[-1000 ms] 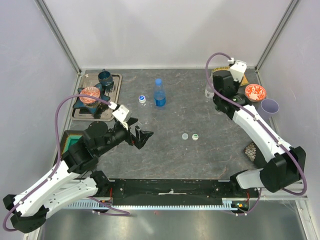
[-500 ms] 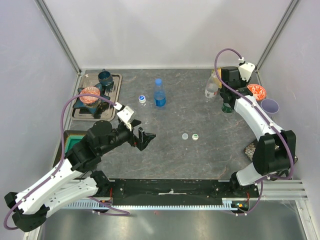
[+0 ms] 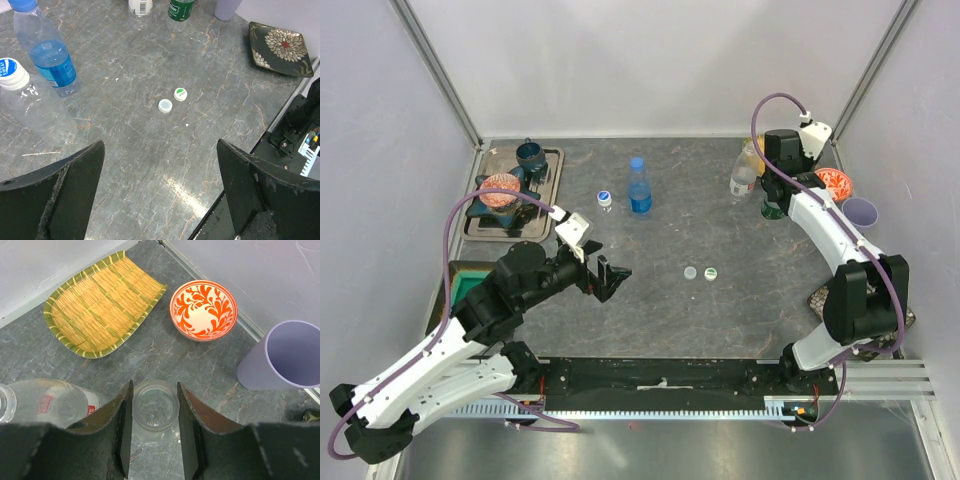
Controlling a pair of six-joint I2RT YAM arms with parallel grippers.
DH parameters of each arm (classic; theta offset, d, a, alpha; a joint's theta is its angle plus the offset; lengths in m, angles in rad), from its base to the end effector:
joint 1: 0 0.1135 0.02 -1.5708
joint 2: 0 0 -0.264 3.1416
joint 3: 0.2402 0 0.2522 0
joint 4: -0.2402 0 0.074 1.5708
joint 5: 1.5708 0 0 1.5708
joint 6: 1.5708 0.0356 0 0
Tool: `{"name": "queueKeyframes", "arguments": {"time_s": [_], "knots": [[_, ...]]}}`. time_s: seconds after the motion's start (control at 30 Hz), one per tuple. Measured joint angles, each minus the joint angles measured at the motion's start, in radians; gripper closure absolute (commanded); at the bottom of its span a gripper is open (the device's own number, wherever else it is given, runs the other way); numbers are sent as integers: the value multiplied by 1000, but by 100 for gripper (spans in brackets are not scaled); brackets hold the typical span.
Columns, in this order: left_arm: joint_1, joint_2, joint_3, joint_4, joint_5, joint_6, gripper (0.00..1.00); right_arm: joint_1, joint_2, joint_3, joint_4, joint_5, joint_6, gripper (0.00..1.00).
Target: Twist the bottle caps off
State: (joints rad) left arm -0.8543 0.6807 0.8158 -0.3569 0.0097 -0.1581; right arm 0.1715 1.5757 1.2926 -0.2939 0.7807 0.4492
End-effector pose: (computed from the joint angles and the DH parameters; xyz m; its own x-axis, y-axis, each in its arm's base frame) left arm 0.1025 -0.1182 0.3480 -0.2624 0.0616 -0.9630 0.7281 0.6676 -0.1557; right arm 0.3555 0.0361 0.3125 -0.2844 0.2638 -0.9217 0.6477 0.7617 0.0181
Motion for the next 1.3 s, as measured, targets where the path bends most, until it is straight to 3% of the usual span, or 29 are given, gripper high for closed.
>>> {"name": "queueKeyframes", "arguments": {"time_s": [0.07, 0.13, 0.33, 0.73, 1.0, 1.3], "knots": [[0, 2, 0, 1, 0, 0, 1, -2, 2, 0, 3, -2, 0, 99], [0, 3, 0, 2, 0, 0, 1, -2, 4, 0, 5, -2, -1, 87], [0, 10, 0, 8, 0, 0, 1, -2, 12, 14, 0, -17, 0, 66], [0, 14, 0, 8, 1, 1, 1, -2, 26, 54, -47, -47, 8, 40], [0, 24, 0, 7, 1, 8, 1, -2, 26, 72, -68, -51, 8, 37], [0, 25, 0, 7, 2, 9, 0, -2, 26, 72, -79, -66, 8, 42]]}}
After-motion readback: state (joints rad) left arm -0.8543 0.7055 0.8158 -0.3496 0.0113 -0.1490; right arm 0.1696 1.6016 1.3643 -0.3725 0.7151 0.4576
